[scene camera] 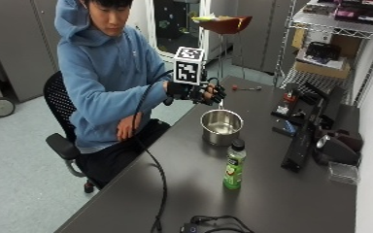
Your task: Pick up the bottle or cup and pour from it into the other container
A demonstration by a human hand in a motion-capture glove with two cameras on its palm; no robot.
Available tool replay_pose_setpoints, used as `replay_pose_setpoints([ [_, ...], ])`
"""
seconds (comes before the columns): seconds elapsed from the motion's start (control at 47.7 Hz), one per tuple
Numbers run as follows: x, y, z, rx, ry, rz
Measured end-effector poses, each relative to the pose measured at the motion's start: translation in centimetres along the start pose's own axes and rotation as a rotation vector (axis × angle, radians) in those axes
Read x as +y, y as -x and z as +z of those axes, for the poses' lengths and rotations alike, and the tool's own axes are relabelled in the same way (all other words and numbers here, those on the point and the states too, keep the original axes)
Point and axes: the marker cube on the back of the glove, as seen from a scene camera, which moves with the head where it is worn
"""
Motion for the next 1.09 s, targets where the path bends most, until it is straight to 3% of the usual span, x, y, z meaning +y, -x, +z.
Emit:
replay_pose_setpoints([
  [1.091, 0.2, -12.6, 0.2, 0.035, 0.001, 0.057],
])
